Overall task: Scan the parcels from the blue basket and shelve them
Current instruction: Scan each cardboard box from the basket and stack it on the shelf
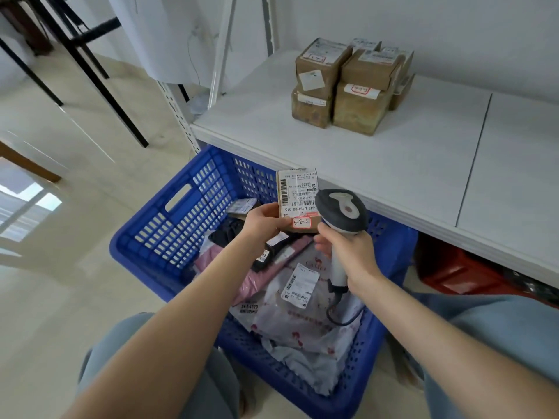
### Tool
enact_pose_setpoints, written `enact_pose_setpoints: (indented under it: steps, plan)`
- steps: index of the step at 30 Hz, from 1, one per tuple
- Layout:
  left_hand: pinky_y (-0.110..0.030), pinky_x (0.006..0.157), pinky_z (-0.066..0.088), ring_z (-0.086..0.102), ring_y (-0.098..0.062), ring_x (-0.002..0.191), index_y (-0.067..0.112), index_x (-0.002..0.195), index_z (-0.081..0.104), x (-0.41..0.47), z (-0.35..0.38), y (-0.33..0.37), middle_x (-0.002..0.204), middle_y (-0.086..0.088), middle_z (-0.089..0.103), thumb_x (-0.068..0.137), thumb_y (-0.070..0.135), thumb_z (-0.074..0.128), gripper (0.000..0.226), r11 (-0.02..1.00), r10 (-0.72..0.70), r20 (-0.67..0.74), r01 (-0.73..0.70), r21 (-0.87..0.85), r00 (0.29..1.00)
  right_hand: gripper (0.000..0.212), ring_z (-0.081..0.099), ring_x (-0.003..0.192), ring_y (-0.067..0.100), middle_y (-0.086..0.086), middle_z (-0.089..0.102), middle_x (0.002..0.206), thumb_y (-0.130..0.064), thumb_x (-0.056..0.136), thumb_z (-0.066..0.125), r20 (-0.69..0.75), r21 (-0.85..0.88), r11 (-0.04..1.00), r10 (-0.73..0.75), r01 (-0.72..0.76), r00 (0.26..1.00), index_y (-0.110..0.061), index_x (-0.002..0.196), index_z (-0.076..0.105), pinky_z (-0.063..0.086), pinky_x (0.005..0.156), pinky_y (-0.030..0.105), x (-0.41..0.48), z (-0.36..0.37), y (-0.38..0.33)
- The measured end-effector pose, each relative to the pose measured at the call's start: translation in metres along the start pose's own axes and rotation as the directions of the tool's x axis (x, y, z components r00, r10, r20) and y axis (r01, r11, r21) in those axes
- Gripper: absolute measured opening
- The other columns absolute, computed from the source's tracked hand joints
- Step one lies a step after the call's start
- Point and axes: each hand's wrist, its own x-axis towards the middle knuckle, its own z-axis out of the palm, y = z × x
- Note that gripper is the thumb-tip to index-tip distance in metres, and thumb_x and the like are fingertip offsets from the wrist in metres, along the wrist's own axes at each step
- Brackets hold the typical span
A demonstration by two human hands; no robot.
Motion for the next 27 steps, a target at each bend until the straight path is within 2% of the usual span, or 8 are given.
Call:
enact_pose_setpoints:
  steps: [4, 8, 10, 15, 27]
  plan:
    - [-0.04, 0.097, 0.05, 0.064, -0.027, 0.108, 0.003, 0.126, 0.055, 0.003, -0.001, -0.004, 0.115, -0.009, 0.067, 0.081, -0.012, 0.065, 0.049, 0.999, 0.047, -0.062, -0.047, 0.0, 0.997, 0.02, 0.062, 0.05, 0.012, 0.005, 0.066, 0.056, -0.016, 0.082, 0.072, 0.015, -0.141, 0.99, 0.02, -0.018, 1.0, -0.009, 0.064, 0.068, 0.051, 0.053, 0.025, -0.019, 0.002, 0.01]
    - [-0.045, 0.095, 0.051, 0.065, -0.031, 0.105, 0.0, 0.125, 0.054, 0.007, -0.003, -0.011, 0.115, -0.013, 0.067, 0.078, -0.017, 0.064, 0.051, 0.999, 0.04, -0.084, -0.042, -0.023, 0.996, 0.026, 0.064, 0.051, 0.014, 0.005, 0.066, 0.054, -0.016, 0.081, 0.072, 0.024, -0.215, 0.976, 0.013, -0.007, 1.0, -0.011, 0.056, 0.067, 0.055, 0.061, 0.031, -0.03, 0.002, 0.017]
    - [-0.046, 0.094, 0.052, 0.065, -0.032, 0.105, -0.001, 0.125, 0.054, 0.009, -0.003, -0.014, 0.115, -0.013, 0.067, 0.077, -0.018, 0.064, 0.052, 0.998, 0.045, -0.089, -0.048, -0.028, 0.995, 0.026, 0.064, 0.051, 0.012, 0.003, 0.067, 0.054, -0.017, 0.081, 0.071, 0.04, -0.244, 0.97, 0.012, -0.002, 0.999, -0.013, 0.056, 0.067, 0.056, 0.065, 0.032, -0.034, 0.003, 0.017]
    - [-0.045, 0.093, 0.053, 0.066, -0.03, 0.103, -0.001, 0.127, 0.052, 0.013, -0.003, -0.018, 0.115, -0.012, 0.067, 0.075, -0.018, 0.066, 0.056, 0.999, 0.044, -0.104, -0.046, -0.024, 0.994, 0.022, 0.057, 0.042, 0.006, -0.001, 0.062, 0.048, -0.01, 0.082, 0.069, 0.042, -0.236, 0.971, 0.035, -0.024, 0.999, -0.009, 0.06, 0.066, 0.051, 0.049, 0.018, -0.041, 0.005, 0.016]
    - [-0.044, 0.09, 0.054, 0.068, -0.027, 0.097, 0.003, 0.123, 0.056, 0.026, -0.005, -0.025, 0.108, -0.007, 0.069, 0.072, -0.015, 0.072, 0.056, 0.999, 0.037, -0.151, -0.036, 0.012, 0.988, 0.021, 0.056, 0.041, 0.006, -0.001, 0.061, 0.047, -0.006, 0.08, 0.067, 0.037, -0.252, 0.967, 0.038, -0.028, 0.999, -0.011, 0.059, 0.065, 0.053, 0.053, 0.024, -0.042, 0.006, 0.014]
